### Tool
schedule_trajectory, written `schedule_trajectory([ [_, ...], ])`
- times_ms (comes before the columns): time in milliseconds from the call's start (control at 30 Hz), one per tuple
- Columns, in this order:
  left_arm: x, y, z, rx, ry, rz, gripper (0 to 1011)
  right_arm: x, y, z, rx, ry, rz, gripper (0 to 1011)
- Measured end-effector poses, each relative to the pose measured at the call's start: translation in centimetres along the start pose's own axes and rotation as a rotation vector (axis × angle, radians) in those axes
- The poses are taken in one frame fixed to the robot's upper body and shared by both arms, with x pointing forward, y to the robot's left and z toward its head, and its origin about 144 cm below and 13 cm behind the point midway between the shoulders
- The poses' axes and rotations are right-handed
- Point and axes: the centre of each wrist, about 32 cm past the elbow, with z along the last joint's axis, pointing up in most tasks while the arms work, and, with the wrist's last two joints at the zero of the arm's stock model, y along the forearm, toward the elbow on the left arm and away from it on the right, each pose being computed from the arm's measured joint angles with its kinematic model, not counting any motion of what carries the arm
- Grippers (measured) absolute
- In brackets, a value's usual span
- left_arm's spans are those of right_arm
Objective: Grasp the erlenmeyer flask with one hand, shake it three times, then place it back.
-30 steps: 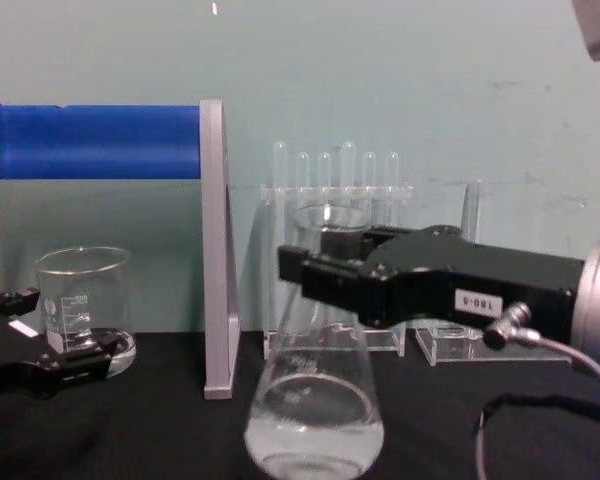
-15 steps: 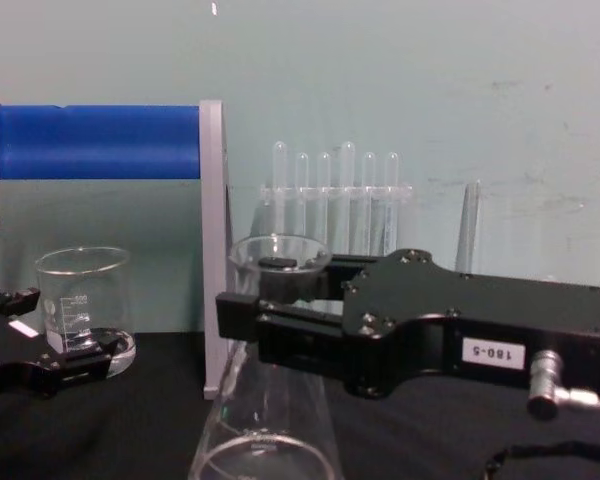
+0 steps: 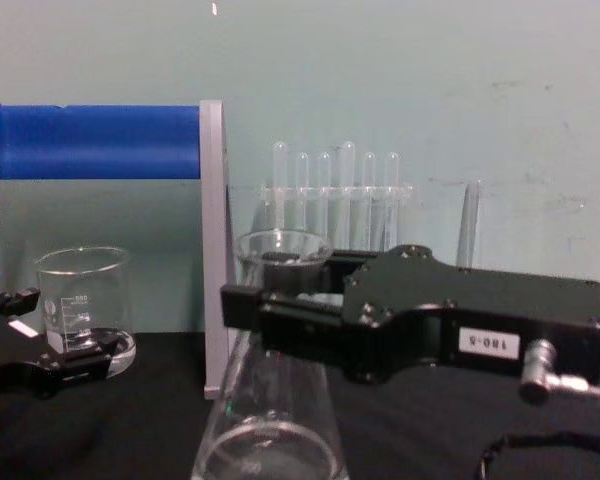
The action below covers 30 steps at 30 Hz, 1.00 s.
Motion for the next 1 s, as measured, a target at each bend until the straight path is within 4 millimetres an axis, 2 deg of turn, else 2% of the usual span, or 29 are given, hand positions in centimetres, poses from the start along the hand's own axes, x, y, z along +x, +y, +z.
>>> schedule_trajectory([
  [500,0.0,0.0,0.0,0.0,0.0,0.0,1001,3.0,0.4,-0.1,-0.021,0.007,-0.304,456],
  [1000,0.0,0.0,0.0,0.0,0.0,0.0,1001,5.7,-0.4,-0.5,-0.04,0.018,-0.562,456],
])
